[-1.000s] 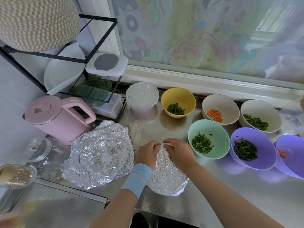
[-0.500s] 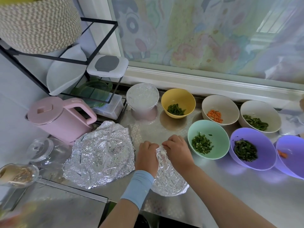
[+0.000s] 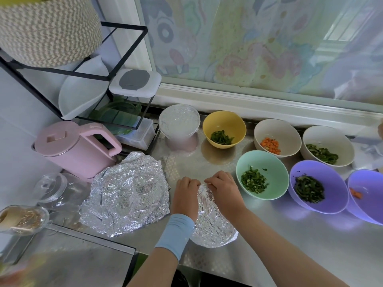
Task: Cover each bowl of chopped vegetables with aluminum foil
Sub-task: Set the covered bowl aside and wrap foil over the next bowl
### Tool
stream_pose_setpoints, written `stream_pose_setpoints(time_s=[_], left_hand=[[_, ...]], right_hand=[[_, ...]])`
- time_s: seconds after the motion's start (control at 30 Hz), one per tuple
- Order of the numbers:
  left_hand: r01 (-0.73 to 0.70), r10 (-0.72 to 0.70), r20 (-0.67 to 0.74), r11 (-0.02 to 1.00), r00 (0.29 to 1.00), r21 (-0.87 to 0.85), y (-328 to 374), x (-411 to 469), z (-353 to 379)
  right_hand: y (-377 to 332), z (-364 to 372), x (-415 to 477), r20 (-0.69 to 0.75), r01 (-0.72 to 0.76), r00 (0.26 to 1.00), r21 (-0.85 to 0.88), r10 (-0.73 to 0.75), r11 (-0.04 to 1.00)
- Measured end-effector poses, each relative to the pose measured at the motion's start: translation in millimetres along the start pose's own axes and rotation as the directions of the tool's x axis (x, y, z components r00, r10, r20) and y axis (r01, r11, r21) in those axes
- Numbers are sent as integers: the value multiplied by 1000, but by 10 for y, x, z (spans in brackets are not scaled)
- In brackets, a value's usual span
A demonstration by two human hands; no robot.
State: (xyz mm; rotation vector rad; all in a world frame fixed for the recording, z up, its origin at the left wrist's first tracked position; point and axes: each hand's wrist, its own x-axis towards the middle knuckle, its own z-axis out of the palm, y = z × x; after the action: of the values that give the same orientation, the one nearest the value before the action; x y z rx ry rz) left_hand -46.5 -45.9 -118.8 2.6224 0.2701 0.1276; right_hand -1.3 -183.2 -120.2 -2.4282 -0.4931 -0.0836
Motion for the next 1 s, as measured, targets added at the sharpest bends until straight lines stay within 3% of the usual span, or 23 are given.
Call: stream_pose_setpoints(time_s=[0.1,0.27,0.4,0.67,0.8,1.0], left_hand=[[56,-56,23,998,998,9,5,-38,-40],[-57,61,59,996,996,-69,56,62,-59],[13,-10,16,987,1000,-158,14,63,9],[29,-30,-18,997,999,-66,104,33,-2],[-49,53,31,991,998,-125,153,86,6],[57,-49,42,973,998,-225,89,107,79]], right_hand=[[-3,-50,-1,-47,-34,998,-38,33,999],[19,-4,18,-73,-54,996,-42,51,998],[61,26,13,-72,-43,997,-18,41,999],[79,-38,35,1,45,999,-26,-45,999],[86,-79,49,52,-31,998,29,30,999],[83,-164,157,185,-170,972,138,143,976]])
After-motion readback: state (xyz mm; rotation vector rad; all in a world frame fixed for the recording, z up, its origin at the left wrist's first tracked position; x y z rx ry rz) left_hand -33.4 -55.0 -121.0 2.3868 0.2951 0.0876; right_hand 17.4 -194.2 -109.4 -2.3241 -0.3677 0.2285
